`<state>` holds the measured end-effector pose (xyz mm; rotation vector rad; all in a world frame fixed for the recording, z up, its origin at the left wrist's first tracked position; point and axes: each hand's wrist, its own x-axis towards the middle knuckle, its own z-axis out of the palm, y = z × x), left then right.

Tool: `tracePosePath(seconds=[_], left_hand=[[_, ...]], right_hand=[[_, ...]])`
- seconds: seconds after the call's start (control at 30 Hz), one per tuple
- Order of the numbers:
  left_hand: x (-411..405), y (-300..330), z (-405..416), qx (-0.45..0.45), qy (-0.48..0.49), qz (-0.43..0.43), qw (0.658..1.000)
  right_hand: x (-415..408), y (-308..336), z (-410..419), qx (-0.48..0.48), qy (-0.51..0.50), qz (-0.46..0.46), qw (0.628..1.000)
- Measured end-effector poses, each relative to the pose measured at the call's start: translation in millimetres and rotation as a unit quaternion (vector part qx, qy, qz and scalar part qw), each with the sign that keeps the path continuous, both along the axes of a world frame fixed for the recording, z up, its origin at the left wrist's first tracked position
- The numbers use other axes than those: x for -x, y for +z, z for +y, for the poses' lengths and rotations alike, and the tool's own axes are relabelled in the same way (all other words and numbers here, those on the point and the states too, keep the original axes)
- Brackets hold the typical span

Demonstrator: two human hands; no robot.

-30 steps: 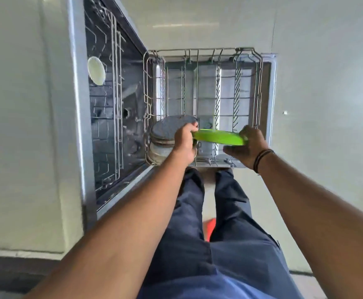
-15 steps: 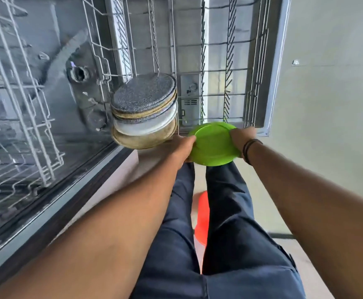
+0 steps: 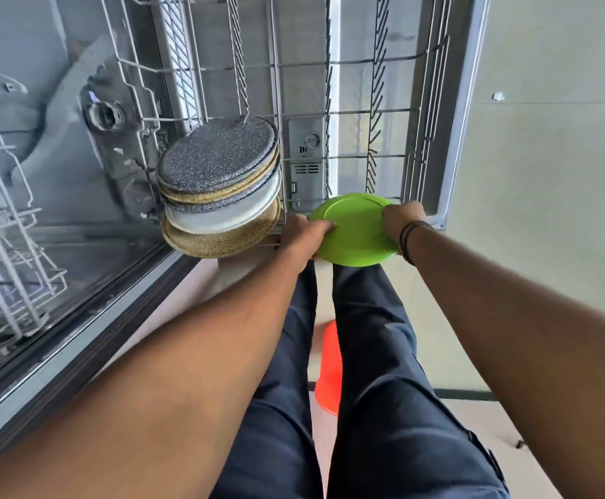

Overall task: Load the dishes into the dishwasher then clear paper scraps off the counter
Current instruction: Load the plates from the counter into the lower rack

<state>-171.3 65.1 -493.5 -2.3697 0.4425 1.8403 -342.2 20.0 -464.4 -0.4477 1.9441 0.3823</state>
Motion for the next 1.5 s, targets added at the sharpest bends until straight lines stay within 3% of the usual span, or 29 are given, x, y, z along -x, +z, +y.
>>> tracePosePath(seconds=[0.23,0.67,0.9,1.5], left_hand=[[3,-16,1,-0.004,-0.032,-0.013,0.999],[-9,-45,0,-0.013,-0.084,-0.027,0.996],[-6,-44,3,-0.032,-0.030,-0.026,0.999],[-10,-76,-2,-0.041,-0.043,-0.021,0.998]], right_hand=[[-3,-4,9,-0.018,-0.053,0.019,0.998],[-4,-13,13,0.007,-0.038,0.025,0.999],[-11,-12,8,-0.014,-0.047,0.022,0.999],[-11,-46,4,-0.011,-0.038,0.039,0.998]])
